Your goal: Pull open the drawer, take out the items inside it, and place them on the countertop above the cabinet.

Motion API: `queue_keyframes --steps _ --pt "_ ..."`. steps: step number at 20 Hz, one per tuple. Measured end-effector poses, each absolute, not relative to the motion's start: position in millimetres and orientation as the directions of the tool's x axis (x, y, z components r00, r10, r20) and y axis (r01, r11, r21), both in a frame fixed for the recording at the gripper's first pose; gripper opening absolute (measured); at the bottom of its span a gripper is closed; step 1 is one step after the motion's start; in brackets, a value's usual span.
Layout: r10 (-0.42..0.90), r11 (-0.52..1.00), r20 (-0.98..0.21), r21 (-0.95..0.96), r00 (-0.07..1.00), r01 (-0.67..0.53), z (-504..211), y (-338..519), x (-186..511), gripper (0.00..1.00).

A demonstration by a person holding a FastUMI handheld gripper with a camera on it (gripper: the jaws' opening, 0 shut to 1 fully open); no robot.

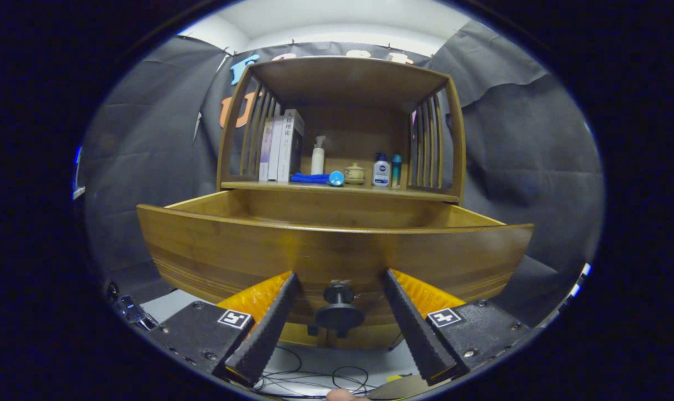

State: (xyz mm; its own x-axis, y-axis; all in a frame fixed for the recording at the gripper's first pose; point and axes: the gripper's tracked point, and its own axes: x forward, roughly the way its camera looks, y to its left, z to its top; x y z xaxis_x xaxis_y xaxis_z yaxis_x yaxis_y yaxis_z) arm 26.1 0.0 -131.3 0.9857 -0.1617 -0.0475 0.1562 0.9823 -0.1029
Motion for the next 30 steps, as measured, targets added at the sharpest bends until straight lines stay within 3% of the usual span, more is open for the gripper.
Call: queue_keyframes --steps 15,30 --pt "-0.16 0.987 -0.092 -0.036 0.983 0.157 -106.4 -6.2 123.3 1.0" --pt "-0.189 0.98 -0.123 -0.093 0.974 0.178 -99.0 -13.8 189.2 1.0"
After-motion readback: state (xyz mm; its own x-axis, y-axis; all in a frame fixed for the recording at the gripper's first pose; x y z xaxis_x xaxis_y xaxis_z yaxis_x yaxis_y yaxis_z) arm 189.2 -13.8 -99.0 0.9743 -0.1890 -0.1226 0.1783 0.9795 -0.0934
